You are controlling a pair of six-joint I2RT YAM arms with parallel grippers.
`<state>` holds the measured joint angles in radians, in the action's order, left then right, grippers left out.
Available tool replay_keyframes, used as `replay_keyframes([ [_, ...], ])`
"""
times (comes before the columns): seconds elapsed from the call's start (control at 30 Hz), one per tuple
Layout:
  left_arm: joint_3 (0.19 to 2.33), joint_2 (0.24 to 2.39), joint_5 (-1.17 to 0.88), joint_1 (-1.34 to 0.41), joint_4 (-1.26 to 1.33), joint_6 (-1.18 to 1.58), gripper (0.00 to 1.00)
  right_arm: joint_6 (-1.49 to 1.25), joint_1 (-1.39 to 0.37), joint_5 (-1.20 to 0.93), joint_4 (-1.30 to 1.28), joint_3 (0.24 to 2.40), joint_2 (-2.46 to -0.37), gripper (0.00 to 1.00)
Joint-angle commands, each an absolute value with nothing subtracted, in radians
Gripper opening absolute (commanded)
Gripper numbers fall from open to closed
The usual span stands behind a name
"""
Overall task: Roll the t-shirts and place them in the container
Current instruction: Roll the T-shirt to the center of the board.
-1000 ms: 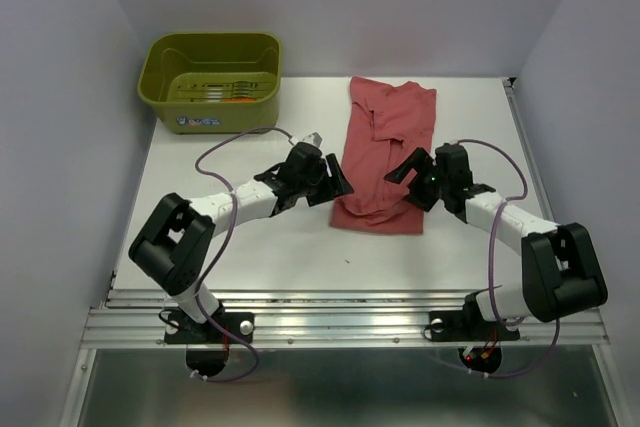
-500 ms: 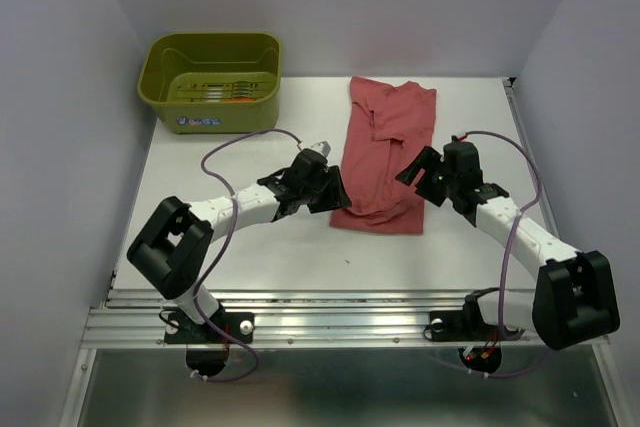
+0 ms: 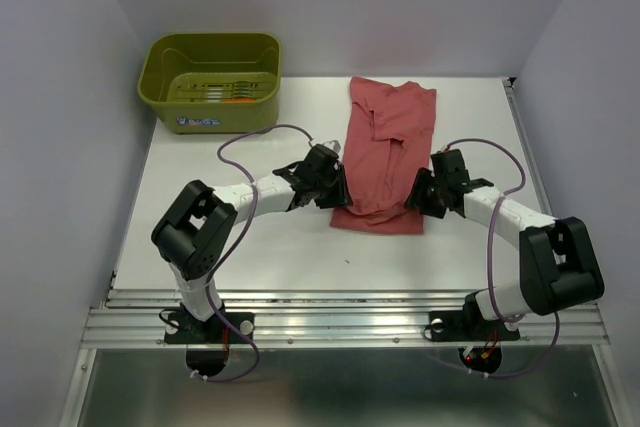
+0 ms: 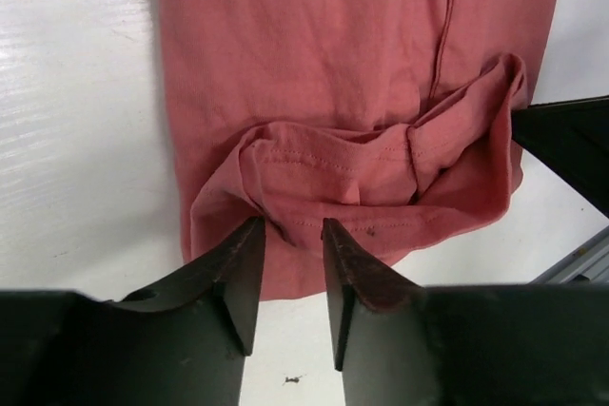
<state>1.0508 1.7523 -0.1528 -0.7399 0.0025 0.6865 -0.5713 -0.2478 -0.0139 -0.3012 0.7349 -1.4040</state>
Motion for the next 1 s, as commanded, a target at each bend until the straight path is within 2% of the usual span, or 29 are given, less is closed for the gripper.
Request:
replay_keyframes([
  [0.0, 1.104, 1.761, -0.147, -0.746, 0.006, 0.673, 0.32, -0.523, -0.241, 0.020, -0.291, 0.796, -1.433, 0.54],
  [0.03, 1.111, 1.763, -0.146, -0.746, 0.005, 0.673, 0.27, -0.525, -0.241, 0.028, -0.287, 0.796, -1.434, 0.51],
  [0.07, 1.112, 1.766, -0.143, -0.746, 0.003, 0.676, 0.17, -0.529, -0.241, 0.035, -0.279, 0.798, -1.431, 0.44],
  [0.13, 1.118, 1.767, -0.143, -0.746, 0.002, 0.678, 0.05, -0.538, -0.241, 0.052, -0.278, 0.799, -1.425, 0.34],
  [0.17, 1.124, 1.770, -0.143, -0.746, 0.002, 0.678, 0.00, -0.541, -0.241, 0.067, -0.279, 0.796, -1.421, 0.25],
  [0.23, 1.130, 1.772, -0.140, -0.746, 0.002, 0.680, 0.00, -0.555, -0.241, 0.093, -0.278, 0.788, -1.402, 0.13],
  [0.37, 1.141, 1.764, -0.123, -0.744, -0.023, 0.687, 0.00, -0.587, -0.241, 0.121, -0.278, 0.758, -1.358, 0.04],
  [0.43, 1.152, 1.763, -0.118, -0.742, -0.031, 0.689, 0.00, -0.598, -0.241, 0.127, -0.278, 0.736, -1.329, 0.01],
  [0.73, 1.173, 1.766, -0.086, -0.736, -0.051, 0.706, 0.00, -0.632, -0.241, 0.143, -0.279, 0.686, -1.262, 0.01],
  [0.87, 1.181, 1.772, -0.081, -0.730, -0.054, 0.716, 0.00, -0.583, -0.241, 0.043, -0.272, 0.698, -1.272, 0.02],
  [0.97, 1.174, 1.766, -0.092, -0.730, -0.060, 0.704, 0.00, -0.526, -0.241, -0.065, -0.300, 0.716, -1.267, 0.07],
])
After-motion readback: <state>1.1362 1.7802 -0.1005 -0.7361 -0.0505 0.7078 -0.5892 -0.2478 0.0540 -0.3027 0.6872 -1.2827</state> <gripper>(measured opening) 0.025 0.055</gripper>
